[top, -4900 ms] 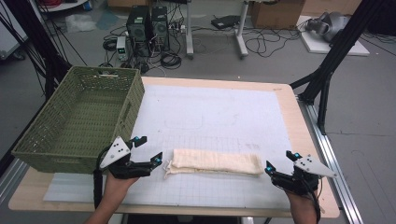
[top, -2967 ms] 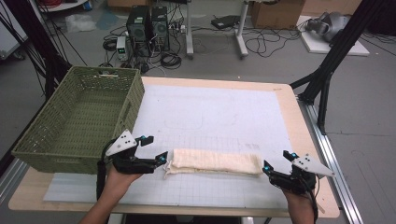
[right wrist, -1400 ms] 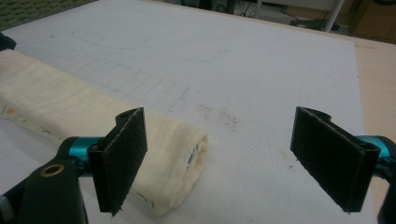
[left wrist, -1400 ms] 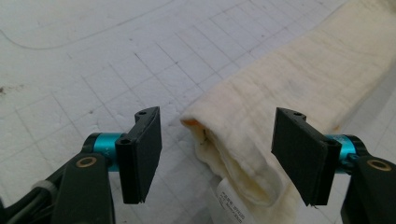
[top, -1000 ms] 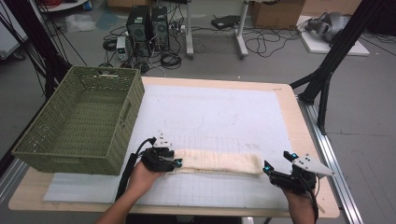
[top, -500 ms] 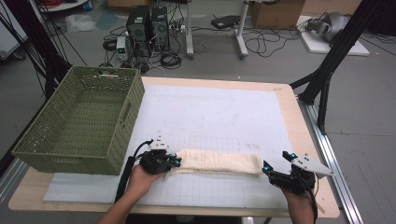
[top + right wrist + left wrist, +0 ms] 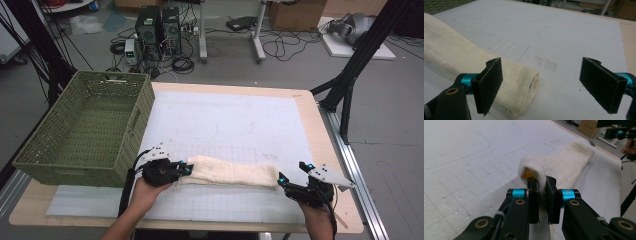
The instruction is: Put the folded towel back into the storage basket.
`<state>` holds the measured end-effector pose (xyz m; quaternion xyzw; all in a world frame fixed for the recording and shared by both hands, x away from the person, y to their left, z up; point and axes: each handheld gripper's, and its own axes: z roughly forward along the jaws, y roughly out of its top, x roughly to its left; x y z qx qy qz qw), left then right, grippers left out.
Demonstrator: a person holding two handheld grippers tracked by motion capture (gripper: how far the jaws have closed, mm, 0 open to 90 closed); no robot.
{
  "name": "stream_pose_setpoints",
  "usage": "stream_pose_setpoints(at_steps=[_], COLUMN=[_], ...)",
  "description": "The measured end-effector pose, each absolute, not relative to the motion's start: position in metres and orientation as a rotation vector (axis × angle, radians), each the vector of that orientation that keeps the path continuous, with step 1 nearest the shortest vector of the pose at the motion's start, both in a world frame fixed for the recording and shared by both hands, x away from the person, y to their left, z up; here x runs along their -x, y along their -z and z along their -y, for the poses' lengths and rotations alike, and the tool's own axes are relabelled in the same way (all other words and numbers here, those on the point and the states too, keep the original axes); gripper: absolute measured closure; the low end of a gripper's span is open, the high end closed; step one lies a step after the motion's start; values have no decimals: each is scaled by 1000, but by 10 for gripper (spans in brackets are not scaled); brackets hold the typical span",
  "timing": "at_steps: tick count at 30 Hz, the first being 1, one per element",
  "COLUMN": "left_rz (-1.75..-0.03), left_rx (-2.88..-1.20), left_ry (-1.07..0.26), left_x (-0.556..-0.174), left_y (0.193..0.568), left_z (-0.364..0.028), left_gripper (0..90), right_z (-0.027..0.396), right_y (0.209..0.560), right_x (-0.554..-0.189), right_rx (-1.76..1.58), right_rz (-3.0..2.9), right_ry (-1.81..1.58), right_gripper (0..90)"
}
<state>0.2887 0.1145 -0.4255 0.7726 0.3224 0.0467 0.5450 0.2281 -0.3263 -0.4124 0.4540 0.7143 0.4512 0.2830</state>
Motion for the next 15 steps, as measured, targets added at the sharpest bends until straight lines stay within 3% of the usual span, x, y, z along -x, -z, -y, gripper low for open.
stream_pose_setpoints(at_steps=[15], left_rz=[-732], left_rx=[-1803], left_ry=[-126], left_x=[-282], left_y=[418], left_z=[-123], left_gripper=[821], right_z=[312], right_y=[421], right_x=[-239], right_rx=[-1223], right_rz=[-1979], right_ry=[-1191], right_gripper=[172])
